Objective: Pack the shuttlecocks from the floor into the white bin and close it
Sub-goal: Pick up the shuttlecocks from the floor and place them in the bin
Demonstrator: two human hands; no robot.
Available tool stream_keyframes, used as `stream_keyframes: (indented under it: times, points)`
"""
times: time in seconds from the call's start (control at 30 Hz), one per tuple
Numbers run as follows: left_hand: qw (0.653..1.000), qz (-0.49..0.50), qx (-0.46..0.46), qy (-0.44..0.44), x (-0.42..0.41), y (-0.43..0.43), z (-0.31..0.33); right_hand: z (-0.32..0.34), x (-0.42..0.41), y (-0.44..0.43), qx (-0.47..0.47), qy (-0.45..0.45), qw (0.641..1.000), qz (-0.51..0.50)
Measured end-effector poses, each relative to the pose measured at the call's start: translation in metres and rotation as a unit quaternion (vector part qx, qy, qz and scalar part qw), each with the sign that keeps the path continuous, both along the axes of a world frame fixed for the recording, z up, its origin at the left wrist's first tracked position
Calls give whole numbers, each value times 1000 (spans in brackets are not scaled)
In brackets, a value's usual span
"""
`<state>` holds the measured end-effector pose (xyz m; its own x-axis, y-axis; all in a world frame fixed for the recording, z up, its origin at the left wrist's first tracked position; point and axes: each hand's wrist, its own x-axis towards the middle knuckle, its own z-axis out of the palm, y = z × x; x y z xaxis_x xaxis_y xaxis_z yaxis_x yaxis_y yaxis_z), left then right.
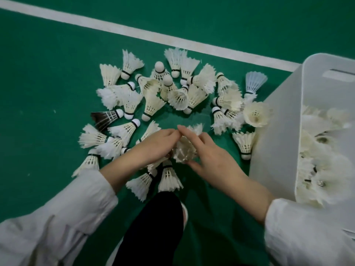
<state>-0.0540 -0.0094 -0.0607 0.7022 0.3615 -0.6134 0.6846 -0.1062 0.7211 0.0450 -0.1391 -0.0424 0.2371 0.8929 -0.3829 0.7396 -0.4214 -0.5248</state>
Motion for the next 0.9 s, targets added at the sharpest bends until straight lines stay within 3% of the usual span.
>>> stream_keyframes:
  times: [0.13, 0.2, 0.27, 0.33, 0.47, 0.63, 0.8, 0.9]
  points:
    - [997, -13, 64, -48, -6, 17, -3, -9, 7, -1, -21, -15, 998, -57]
    - [981, -58, 179, -50, -12, 27, -9, -12, 10, -3, -27, -52, 996, -72]
    - [918, -141, 365, -65, -18, 39, -22, -12, 15, -5, -21, -99, 993, -69]
    - [870, -201, 447, -59, -24, 48, -37, -11, 20, -5, -29, -120, 990, -70]
    - [876, -195, 440, -34, -30, 55, -44, -11, 24, -4, -52, -89, 989, -105]
    - [871, -140, 465, -73, -34, 56, -39, -12, 22, 0, -51, -84, 988, -119]
    - [934, -25, 353, -54, -26, 58, -22, -13, 20, -3, -47, -98, 987, -118]
    - [950, -11, 311, -35, -15, 63, -15, -13, 21, -5, -33, -111, 986, -120]
